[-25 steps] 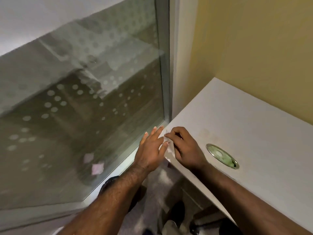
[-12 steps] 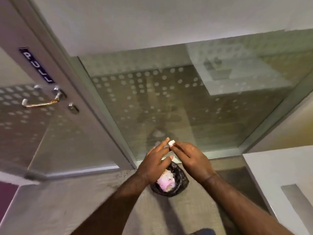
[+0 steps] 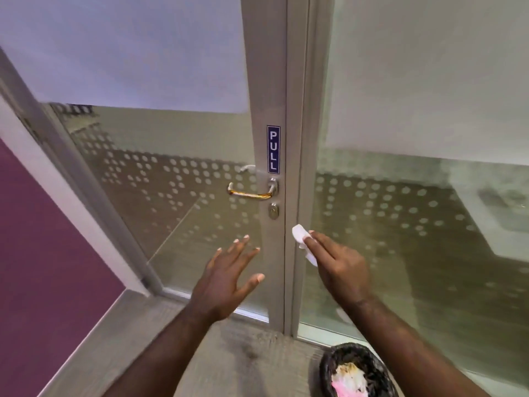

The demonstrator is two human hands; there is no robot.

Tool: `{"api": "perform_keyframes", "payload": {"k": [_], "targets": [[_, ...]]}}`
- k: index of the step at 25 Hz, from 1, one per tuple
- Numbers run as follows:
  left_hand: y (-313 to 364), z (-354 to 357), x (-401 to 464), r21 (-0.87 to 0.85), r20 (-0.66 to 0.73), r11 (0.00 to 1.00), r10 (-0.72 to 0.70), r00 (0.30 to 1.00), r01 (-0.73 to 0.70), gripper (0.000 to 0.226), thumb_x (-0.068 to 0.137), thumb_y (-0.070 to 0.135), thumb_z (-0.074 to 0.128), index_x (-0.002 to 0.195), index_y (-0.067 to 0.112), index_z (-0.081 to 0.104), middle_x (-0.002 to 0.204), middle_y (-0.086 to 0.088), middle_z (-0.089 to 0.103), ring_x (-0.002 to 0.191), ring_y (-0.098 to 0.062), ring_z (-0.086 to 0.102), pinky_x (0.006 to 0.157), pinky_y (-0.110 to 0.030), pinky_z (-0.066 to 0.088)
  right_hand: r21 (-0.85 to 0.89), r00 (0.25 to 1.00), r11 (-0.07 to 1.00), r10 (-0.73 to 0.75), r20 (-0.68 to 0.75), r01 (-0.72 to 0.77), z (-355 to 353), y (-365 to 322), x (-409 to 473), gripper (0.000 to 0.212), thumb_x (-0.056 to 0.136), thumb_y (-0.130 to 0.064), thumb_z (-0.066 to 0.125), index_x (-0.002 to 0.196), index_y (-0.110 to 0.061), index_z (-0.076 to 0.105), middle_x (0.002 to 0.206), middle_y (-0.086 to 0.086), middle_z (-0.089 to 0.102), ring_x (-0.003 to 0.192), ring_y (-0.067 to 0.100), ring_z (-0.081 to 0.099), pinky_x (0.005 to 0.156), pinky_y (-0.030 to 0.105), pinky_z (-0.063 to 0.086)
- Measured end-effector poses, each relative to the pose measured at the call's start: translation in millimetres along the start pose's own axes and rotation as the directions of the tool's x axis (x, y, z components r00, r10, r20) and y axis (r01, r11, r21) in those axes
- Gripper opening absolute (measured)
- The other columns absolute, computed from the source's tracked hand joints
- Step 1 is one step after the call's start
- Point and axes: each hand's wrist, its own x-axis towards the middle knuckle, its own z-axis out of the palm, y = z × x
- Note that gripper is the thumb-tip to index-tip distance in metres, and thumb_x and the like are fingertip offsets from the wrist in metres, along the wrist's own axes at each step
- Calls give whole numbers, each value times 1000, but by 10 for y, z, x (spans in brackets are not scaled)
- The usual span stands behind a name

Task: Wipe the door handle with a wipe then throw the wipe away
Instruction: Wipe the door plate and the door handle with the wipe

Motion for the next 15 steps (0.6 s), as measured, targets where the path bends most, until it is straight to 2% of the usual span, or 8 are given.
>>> {"api": "perform_keyframes", "payload": {"k": [1, 3, 6, 10, 12, 15], "targets": [[-114, -172, 82, 45, -29, 999, -3, 1000, 5, 77, 93, 74, 25, 157, 32, 33, 167, 12, 6, 153, -6, 2, 125, -41, 7, -5, 1000, 1000, 11, -21, -11, 102, -21, 180, 27, 83, 1, 65, 105, -10, 75, 108, 8, 74, 56, 30, 67, 43, 31, 52], [-307, -481, 294, 127, -72, 992, -4, 997, 13, 85, 87, 74, 17, 157, 29, 33, 168, 6, 8, 154, -10, 3, 125, -41, 6, 23, 996, 999, 27, -88, -25, 304, -72, 523, 33, 76, 9, 71, 103, -8, 76, 106, 11, 74, 59, 31, 69, 45, 32, 55], [-624, -794, 658, 243, -104, 970, 0, 995, 25, 93, 83, 78, 11, 158, 27, 30, 168, 4, 7, 154, -13, 5, 125, -42, 7, 29, 978, 999, -27, -208, 34, 628, -49, 945, 32, 81, 10, 55, 103, -2, 75, 109, 17, 72, 78, 31, 74, 57, 35, 60], [-1038, -1032, 1179, 373, -166, 928, 72, 984, -5, 98, 87, 81, 2, 158, 20, 31, 166, -1, 12, 154, -21, 13, 123, -49, 17, 79, 953, 996, 70, -295, -49, 1025, 80, 1377, 35, 98, -3, 38, 115, 4, 67, 125, 20, 63, 110, 29, 66, 80, 40, 60], [-1192, -1068, 1441, 451, -215, 892, 143, 966, -31, 89, 94, 74, 14, 156, 13, 33, 165, -7, 20, 151, -26, 21, 120, -55, 25, 83, 952, 995, 75, -295, -53, 1192, 162, 1547, 34, 96, -2, 42, 125, 7, 59, 136, 21, 54, 125, 28, 55, 94, 40, 54], [-1460, -1061, 1812, 504, -274, 858, 267, 924, -98, 79, 94, 58, 36, 156, 10, 32, 164, -10, 23, 151, -28, 23, 119, -56, 24, -15, 970, 999, 44, -240, -48, 1390, 287, 1768, 50, 84, 13, 48, 133, 7, 50, 144, 22, 45, 135, 26, 44, 98, 37, 52]]}}
